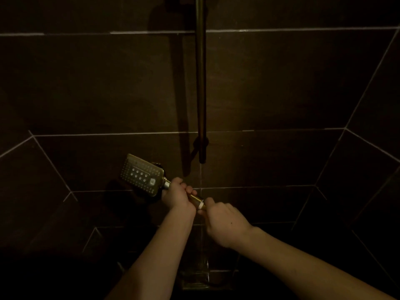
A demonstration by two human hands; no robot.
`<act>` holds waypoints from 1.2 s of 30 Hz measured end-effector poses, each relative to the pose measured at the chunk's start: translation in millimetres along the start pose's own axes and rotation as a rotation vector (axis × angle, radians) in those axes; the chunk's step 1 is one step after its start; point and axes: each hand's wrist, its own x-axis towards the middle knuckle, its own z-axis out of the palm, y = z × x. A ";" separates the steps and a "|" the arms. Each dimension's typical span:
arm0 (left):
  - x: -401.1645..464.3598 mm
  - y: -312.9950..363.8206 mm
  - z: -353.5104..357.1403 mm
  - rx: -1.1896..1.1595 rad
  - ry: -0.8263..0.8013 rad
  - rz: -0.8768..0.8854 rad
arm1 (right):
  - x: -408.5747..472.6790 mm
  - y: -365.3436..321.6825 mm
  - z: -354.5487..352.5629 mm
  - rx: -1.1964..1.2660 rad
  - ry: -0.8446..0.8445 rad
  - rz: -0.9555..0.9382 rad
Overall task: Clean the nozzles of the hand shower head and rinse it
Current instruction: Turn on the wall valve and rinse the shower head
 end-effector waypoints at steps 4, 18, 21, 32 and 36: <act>-6.8 2.1 9.9 -0.001 -0.061 0.006 | -3.0 3.0 -9.9 0.138 0.015 -0.007; -21.2 13.1 6.3 0.021 -0.338 0.000 | -17.6 -13.9 -28.1 0.353 -0.071 0.028; -23.5 15.5 7.4 0.000 -0.365 0.000 | -19.0 -17.9 -32.7 0.516 -0.114 0.059; -22.1 7.7 15.4 -0.044 -0.071 0.006 | -19.9 -14.0 -17.4 0.019 0.152 0.061; -24.9 6.5 15.5 0.025 -0.066 0.032 | -18.3 -14.0 -21.6 -0.033 0.133 0.040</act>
